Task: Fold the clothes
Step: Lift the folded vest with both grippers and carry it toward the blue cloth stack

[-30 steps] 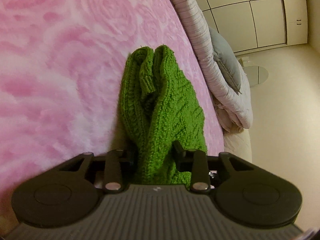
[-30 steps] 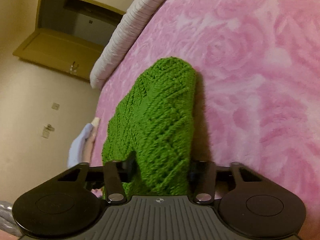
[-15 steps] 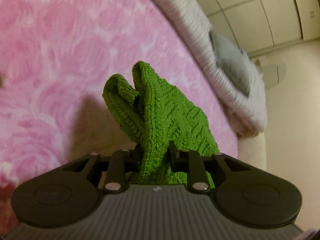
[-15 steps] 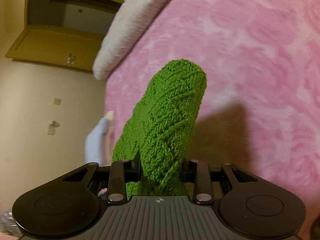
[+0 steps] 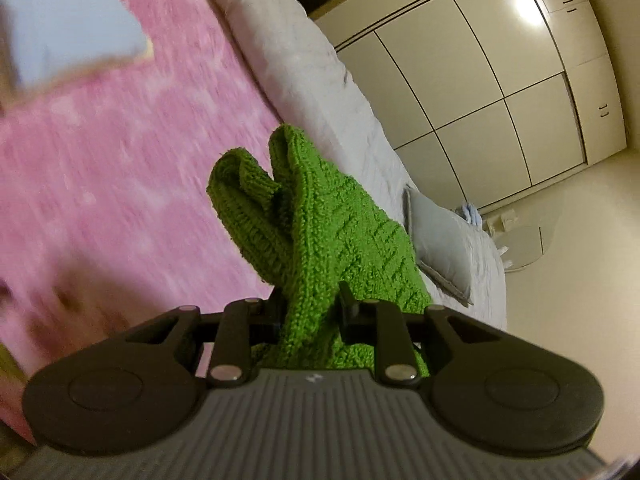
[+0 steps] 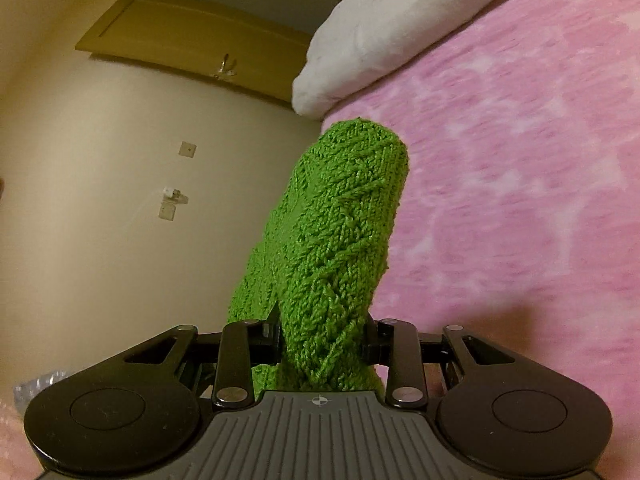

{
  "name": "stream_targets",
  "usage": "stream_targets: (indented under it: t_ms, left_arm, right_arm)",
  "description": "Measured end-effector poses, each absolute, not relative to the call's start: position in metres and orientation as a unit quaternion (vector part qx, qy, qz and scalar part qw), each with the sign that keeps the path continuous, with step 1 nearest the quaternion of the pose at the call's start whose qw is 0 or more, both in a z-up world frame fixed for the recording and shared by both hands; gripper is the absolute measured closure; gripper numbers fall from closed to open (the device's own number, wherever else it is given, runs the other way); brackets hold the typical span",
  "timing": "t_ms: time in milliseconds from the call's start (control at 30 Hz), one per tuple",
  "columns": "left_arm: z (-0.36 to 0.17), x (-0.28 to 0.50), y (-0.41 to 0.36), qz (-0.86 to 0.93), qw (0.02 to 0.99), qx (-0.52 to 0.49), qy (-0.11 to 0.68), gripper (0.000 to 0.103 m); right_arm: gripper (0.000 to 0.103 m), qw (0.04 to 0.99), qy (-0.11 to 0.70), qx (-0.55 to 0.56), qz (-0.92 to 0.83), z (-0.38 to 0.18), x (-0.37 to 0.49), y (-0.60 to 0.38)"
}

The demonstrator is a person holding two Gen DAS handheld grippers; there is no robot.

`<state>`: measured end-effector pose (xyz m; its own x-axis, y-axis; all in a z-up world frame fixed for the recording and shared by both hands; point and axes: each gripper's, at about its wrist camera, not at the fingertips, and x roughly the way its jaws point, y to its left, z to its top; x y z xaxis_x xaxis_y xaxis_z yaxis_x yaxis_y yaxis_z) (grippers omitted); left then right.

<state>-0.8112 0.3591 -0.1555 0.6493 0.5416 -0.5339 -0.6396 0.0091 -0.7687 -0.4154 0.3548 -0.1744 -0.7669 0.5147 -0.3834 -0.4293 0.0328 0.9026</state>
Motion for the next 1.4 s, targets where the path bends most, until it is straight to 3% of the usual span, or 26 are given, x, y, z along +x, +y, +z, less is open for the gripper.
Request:
stream_targets:
  t_ms: [333, 600, 933, 1400]
  left_arm:
    - [-0.125, -0.978, 0.49, 0.408, 0.722, -0.546, 0.117, 0.083]
    - [-0.118, -1.022, 0.524, 0.416, 0.712, -0.559, 0.088, 0.083]
    - [-0.159, -1.037, 0.535, 0.437, 0.677, -0.581, 0.113, 0.083]
    - [-0.231, -1.128, 0.685, 0.397, 0.729, -0.533, 0.16, 0.083]
  right_arm:
    - [0.071, 0.359, 0.665, 0.065, 0.651, -0.17, -0.622, 0.445]
    - [0.07, 0.367, 0.643, 0.046, 0.671, -0.148, -0.666, 0.496]
    - [0.07, 0.347, 0.682, 0.035, 0.643, -0.2, -0.679, 0.507]
    - [0.07, 0.396, 0.664, 0.098, 0.627, -0.271, -0.79, 0.585]
